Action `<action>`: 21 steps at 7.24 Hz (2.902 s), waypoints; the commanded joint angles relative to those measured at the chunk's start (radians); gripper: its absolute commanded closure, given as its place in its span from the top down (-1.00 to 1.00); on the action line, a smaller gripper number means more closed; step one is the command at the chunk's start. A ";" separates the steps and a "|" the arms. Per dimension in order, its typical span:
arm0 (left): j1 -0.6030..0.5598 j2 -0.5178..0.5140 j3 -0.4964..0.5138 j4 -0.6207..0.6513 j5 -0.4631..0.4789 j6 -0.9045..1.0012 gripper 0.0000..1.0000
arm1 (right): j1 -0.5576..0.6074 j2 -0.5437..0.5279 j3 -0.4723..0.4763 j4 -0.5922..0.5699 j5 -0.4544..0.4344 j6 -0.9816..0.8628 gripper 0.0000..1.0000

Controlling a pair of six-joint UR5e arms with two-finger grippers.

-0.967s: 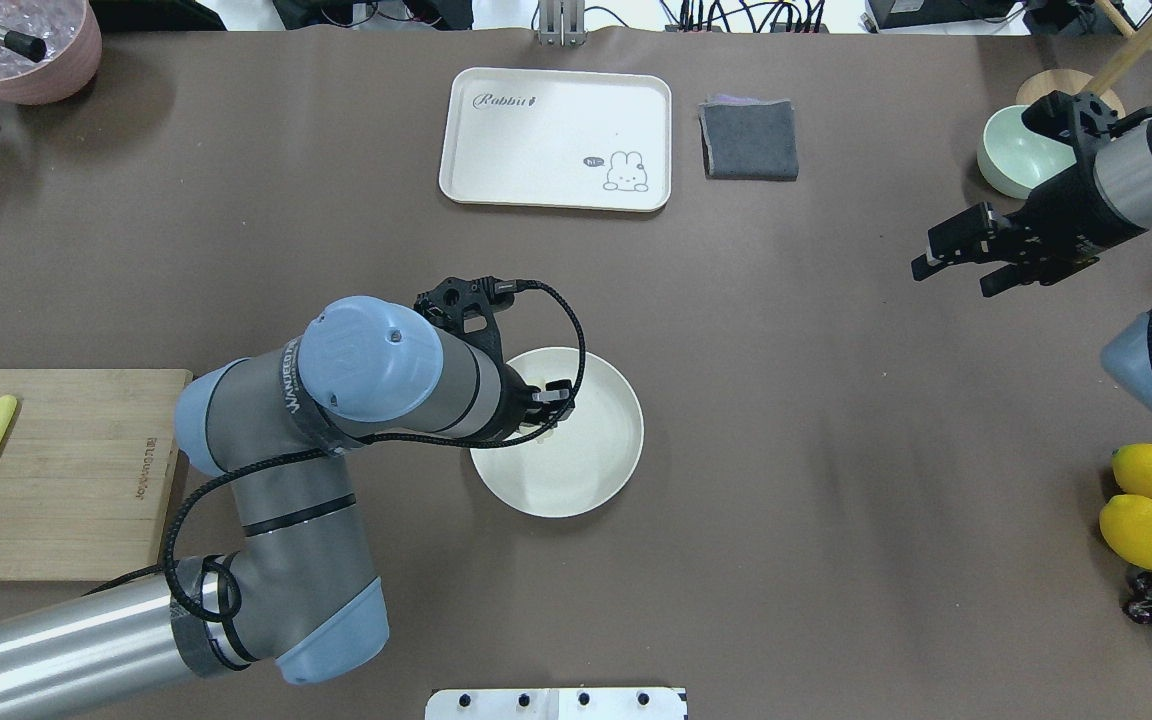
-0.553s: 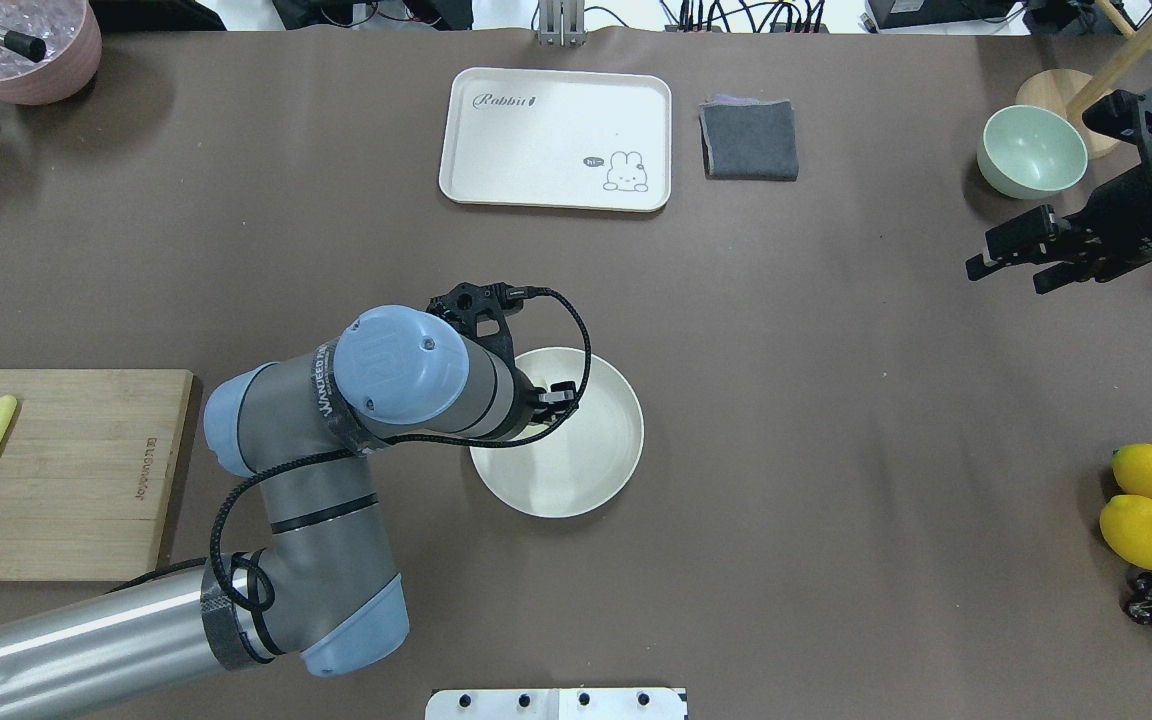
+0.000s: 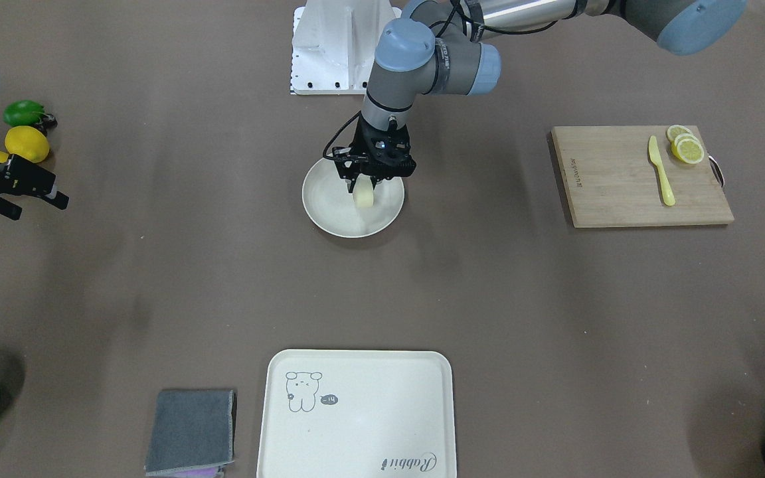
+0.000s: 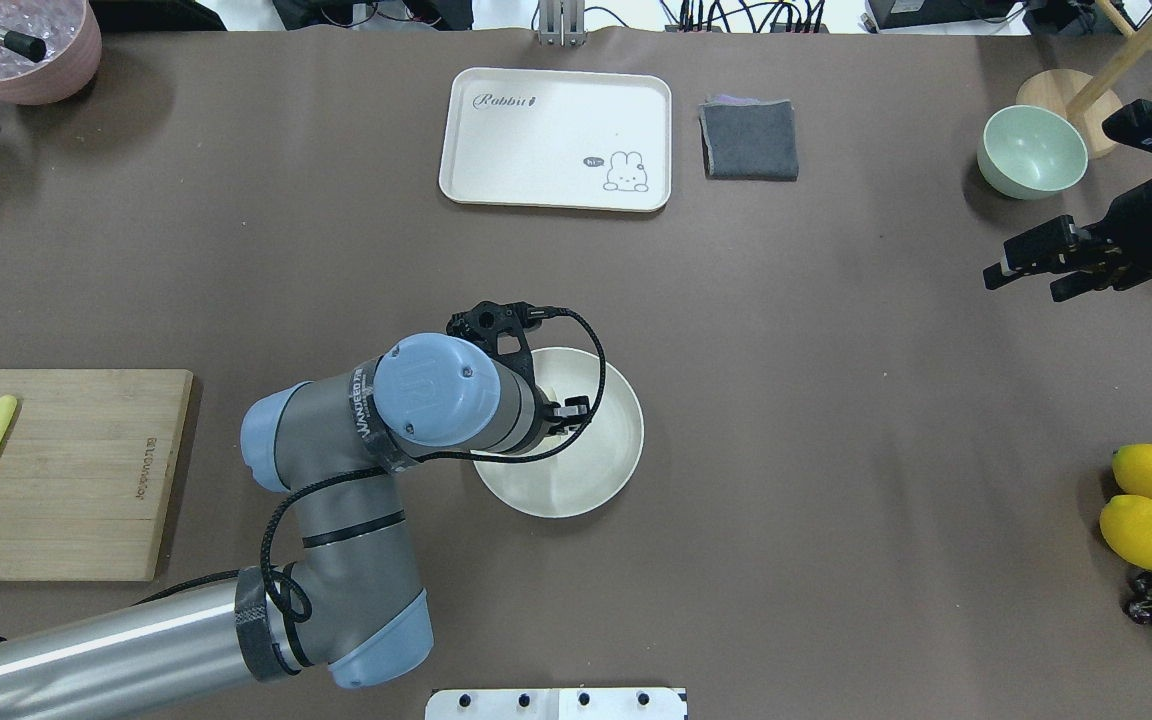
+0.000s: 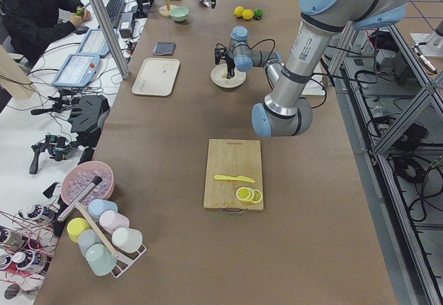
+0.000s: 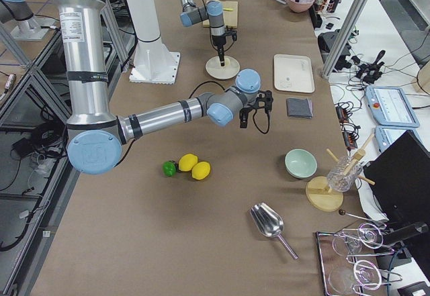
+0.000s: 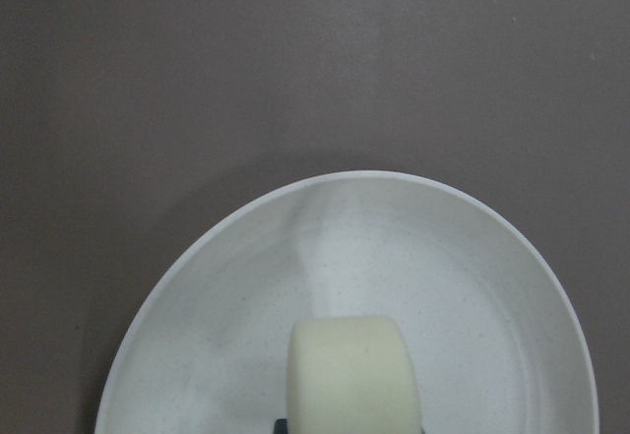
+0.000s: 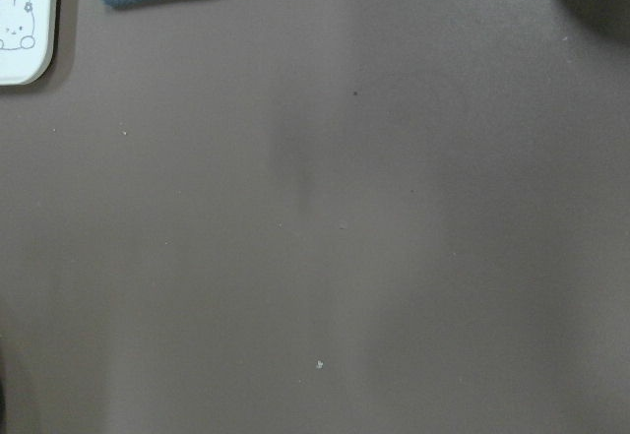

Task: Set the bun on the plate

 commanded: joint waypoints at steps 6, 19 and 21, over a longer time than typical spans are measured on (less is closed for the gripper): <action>-0.031 0.035 -0.120 0.034 -0.045 0.032 0.96 | 0.038 -0.035 -0.011 -0.009 0.018 -0.030 1.00; -1.181 0.774 0.014 0.147 -0.691 1.793 0.96 | 0.361 -0.101 -0.034 -0.442 -0.091 -0.835 1.00; -1.204 0.766 -0.026 0.166 -0.739 1.790 0.96 | 0.361 -0.110 -0.036 -0.440 -0.090 -0.835 1.00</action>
